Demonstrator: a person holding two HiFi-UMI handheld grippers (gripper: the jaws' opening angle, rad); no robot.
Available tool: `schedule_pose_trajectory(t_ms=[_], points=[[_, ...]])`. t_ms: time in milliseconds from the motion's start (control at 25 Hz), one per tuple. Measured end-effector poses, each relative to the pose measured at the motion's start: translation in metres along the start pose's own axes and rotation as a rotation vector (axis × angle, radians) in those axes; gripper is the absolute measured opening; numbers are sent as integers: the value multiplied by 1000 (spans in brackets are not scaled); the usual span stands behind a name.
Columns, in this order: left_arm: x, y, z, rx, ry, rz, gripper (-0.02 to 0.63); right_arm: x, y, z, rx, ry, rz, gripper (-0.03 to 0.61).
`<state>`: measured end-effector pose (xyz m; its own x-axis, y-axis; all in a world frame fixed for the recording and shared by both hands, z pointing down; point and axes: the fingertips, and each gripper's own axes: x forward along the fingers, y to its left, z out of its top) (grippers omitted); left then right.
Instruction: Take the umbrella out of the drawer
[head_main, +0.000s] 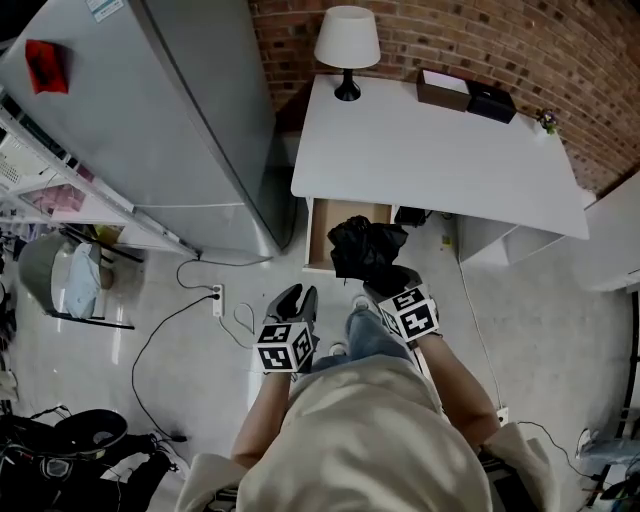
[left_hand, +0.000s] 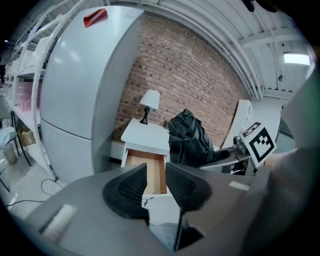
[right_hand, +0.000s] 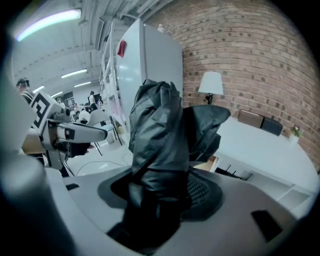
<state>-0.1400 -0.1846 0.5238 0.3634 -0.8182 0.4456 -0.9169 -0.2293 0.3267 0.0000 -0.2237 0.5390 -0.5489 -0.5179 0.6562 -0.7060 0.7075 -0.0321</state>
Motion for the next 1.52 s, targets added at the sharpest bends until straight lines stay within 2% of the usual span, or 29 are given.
schedule_pose_trajectory(t_ms=[280, 560, 1520], points=[[-14, -11, 20, 68, -41, 0, 56, -40, 11, 16, 114, -125, -1, 250], [-24, -12, 25, 113, -63, 15, 24, -63, 16, 32, 158, -217, 3, 250], [-26, -15, 31, 99, -85, 7, 11, -67, 11, 44, 195, -274, 3, 250]])
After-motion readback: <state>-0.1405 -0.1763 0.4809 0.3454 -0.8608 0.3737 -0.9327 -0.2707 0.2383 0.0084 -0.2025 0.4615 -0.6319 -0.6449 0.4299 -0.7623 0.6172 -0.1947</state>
